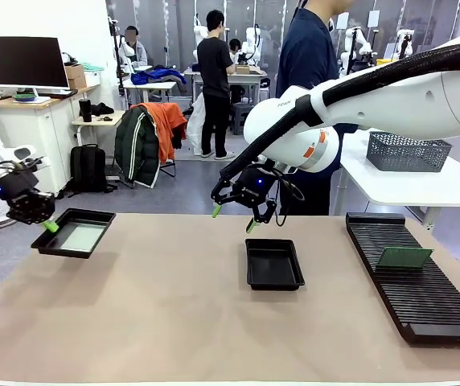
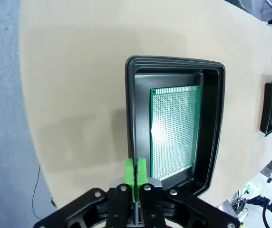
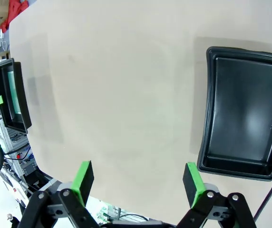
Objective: Inspect and transfer BCBs to ESD trays.
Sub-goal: Pick up the ESD tray and place it on the left side of the table.
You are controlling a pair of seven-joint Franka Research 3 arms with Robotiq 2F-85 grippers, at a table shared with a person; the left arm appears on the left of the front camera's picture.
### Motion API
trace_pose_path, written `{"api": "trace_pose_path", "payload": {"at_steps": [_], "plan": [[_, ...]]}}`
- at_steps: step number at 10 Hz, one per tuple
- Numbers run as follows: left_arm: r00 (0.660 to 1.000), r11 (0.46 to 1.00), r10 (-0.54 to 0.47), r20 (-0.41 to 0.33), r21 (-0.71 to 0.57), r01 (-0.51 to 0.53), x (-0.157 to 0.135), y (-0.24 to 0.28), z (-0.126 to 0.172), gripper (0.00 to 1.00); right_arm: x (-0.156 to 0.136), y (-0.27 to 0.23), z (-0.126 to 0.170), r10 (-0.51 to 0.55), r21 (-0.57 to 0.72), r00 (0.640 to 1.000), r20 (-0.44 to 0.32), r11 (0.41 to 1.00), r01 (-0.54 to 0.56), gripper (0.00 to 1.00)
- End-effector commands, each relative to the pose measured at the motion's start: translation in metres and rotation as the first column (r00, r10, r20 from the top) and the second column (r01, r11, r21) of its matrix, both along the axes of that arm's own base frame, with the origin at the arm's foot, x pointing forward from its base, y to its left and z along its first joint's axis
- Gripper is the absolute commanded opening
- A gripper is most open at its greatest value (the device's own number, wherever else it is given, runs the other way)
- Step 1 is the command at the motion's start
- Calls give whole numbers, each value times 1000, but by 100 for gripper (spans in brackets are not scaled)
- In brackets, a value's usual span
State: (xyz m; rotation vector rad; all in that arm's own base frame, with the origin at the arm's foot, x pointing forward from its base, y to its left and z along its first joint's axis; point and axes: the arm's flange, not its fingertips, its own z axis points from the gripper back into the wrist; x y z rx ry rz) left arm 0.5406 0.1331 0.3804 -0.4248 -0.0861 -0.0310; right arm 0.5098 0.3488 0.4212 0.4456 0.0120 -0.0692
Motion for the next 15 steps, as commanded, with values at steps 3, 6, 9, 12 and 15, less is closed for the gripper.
{"api": "trace_pose_path", "payload": {"at_steps": [3,6,9,12,15], "plan": [[1000,999,7,10,-52,-7,-20,29,-21,3,0,2,-1,-16,-25,1000,2,1000,16,100],[999,995,32,15,-93,-30,-35,36,-46,3,0,2,-1,-16,-25,1000,2,1000,16,100],[998,995,65,16,-83,-64,-45,35,-61,3,0,2,-1,-16,-25,1000,2,1000,16,100],[995,993,96,21,-73,-94,-53,33,-69,3,0,2,-1,-16,-25,1000,2,1000,16,100],[995,994,91,36,-61,-88,-54,27,-72,3,0,2,-1,-16,-25,1000,2,1000,16,100]]}}
